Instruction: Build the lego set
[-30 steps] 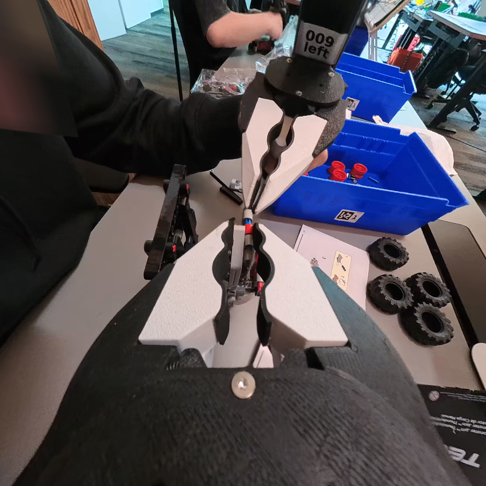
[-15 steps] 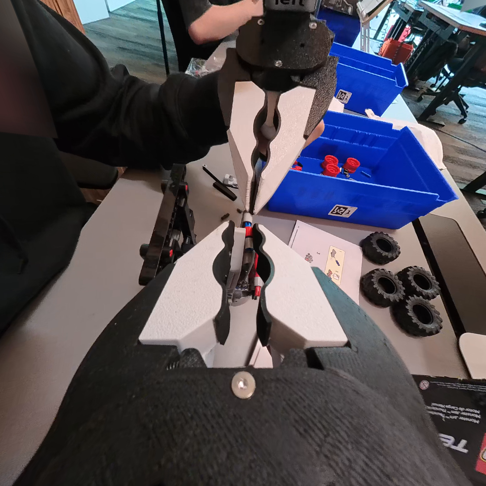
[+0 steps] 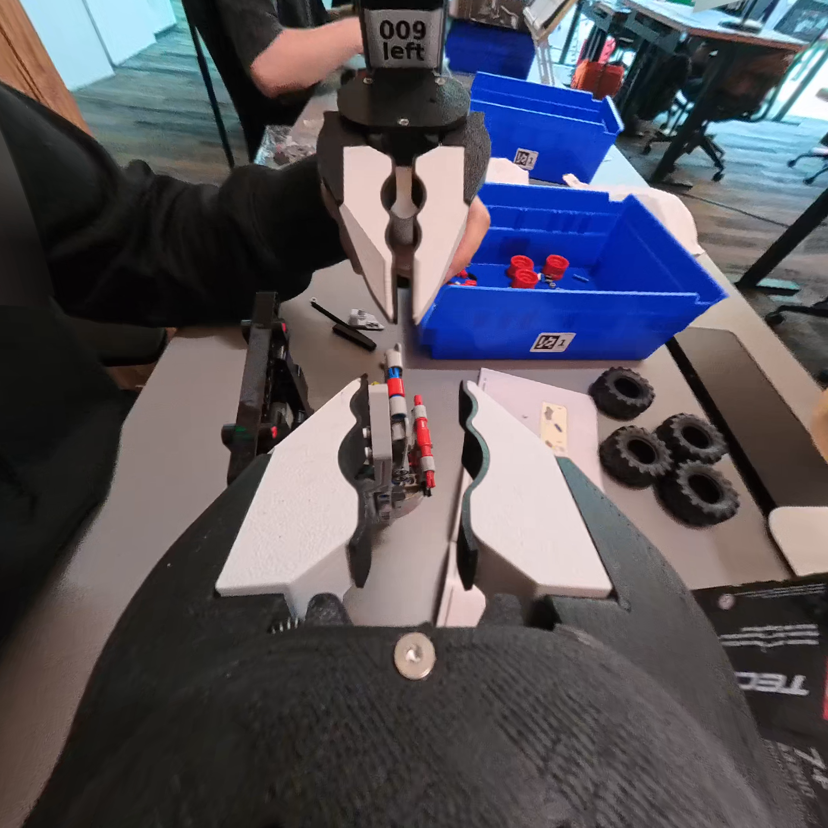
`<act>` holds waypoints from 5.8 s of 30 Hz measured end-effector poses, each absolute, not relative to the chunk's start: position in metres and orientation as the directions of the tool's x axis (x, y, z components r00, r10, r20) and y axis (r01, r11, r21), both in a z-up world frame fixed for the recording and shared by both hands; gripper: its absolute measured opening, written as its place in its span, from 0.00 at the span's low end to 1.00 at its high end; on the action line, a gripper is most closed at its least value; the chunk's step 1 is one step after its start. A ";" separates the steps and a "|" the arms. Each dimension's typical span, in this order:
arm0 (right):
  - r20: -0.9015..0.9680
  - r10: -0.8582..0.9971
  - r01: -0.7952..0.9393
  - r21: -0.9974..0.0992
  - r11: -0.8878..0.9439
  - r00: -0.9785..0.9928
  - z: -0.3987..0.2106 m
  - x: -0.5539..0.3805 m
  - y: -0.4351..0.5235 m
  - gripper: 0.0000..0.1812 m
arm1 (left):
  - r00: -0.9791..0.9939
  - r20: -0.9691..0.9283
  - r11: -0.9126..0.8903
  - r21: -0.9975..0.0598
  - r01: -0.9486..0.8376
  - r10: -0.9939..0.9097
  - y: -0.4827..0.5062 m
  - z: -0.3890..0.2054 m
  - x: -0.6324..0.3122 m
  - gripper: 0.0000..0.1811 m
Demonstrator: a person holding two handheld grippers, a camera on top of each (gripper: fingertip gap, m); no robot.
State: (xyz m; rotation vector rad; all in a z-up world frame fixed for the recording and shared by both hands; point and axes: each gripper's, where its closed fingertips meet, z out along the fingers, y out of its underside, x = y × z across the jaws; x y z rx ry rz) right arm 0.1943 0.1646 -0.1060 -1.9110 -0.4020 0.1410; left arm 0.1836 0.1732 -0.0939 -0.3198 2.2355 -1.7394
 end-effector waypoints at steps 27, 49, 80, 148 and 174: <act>-0.006 0.114 0.016 -0.982 -0.189 0.993 -0.116 0.196 0.124 0.19 | -0.987 0.014 0.278 -0.959 -0.058 -0.157 0.137 -0.123 0.207 0.05; -0.013 0.154 0.014 -0.985 -0.172 0.988 -0.109 0.202 0.135 0.13 | -0.964 -0.073 0.337 -0.941 -0.018 -0.257 0.137 -0.117 0.210 0.02; 0.037 0.150 0.057 -0.989 -0.134 0.988 -0.107 0.205 0.132 0.12 | -0.957 -0.112 0.377 -0.926 0.003 -0.268 0.136 -0.118 0.213 0.02; 0.158 0.355 0.250 -0.940 -0.231 0.921 -0.107 0.217 0.121 0.00 | -0.965 -0.119 0.405 -0.914 0.014 -0.234 0.125 -0.121 0.217 0.02; 0.114 0.300 0.193 -0.950 -0.247 0.947 -0.108 0.222 0.121 0.00 | -0.949 -0.126 0.392 -0.920 0.003 -0.288 0.125 -0.116 0.223 0.02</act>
